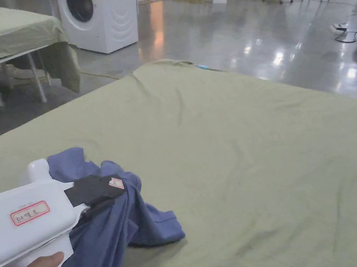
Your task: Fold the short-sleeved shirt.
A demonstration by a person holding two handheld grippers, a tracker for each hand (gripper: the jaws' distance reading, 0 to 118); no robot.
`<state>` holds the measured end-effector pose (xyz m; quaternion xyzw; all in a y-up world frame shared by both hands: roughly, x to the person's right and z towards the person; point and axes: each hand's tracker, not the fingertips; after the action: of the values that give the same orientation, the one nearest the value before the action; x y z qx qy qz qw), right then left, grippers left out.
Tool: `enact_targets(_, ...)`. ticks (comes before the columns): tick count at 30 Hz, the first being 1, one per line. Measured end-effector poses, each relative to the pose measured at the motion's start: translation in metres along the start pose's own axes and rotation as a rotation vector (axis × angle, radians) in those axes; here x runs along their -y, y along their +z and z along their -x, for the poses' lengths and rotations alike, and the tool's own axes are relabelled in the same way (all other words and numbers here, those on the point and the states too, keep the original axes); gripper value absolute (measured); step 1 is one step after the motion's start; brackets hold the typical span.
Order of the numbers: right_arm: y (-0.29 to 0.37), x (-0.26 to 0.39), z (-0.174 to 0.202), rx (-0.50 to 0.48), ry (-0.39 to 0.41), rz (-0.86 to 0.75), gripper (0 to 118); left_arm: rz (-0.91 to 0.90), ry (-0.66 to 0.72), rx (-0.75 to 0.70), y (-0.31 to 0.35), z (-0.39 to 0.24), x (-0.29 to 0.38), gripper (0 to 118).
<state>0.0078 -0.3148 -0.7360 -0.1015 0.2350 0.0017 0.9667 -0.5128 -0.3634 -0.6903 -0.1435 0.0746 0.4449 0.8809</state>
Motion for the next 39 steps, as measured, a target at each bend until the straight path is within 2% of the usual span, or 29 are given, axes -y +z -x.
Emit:
enact_targets(6,0.073,-0.006,-0.058,0.23,-0.048,-0.055,3,0.151,-0.032,0.337,-0.069,-0.12,0.056,9)
enact_targets(10,0.129,-0.007,-0.095,0.362,-0.11,-0.091,3,0.335,-0.116,0.55,-0.104,-0.223,0.131,9)
enact_targets(15,0.187,-0.003,-0.118,0.547,-0.058,-0.095,3,0.596,-0.264,0.741,-0.107,-0.309,0.246,9)
enact_targets(17,0.201,0.0,-0.124,0.599,-0.05,-0.083,3,0.695,-0.341,0.741,-0.101,-0.323,0.292,9)
enact_targets(22,0.21,0.015,-0.134,0.623,-0.096,-0.062,3,0.939,-0.611,0.654,-0.082,-0.314,0.394,9)
enact_targets(26,0.197,0.024,-0.132,0.585,-0.121,-0.017,3,1.025,-0.717,0.553,-0.083,-0.29,0.436,9)
enact_targets(28,0.188,0.026,-0.129,0.557,-0.115,-0.001,3,1.039,-0.741,0.519,-0.087,-0.285,0.442,9)
enact_targets(33,0.17,0.025,-0.118,0.477,-0.099,0.007,3,1.05,-0.658,0.541,-0.087,-0.276,0.422,11)
enact_targets(34,0.168,0.024,-0.116,0.458,-0.097,0.0,3,1.009,-0.639,0.55,-0.079,-0.272,0.41,25)
enact_targets(35,0.165,0.023,-0.112,0.441,-0.096,-0.007,3,0.977,-0.635,0.563,-0.071,-0.267,0.397,60)
enact_targets(36,0.163,0.022,-0.109,0.427,-0.095,-0.016,3,0.976,-0.639,0.56,-0.064,-0.261,0.382,102)
enact_targets(37,0.16,0.02,-0.106,0.409,-0.094,-0.024,3,0.962,-0.593,0.578,-0.052,-0.254,0.365,107)
enact_targets(39,0.155,0.02,-0.102,0.372,-0.097,-0.033,3,0.888,-0.554,0.542,-0.031,-0.236,0.329,107)
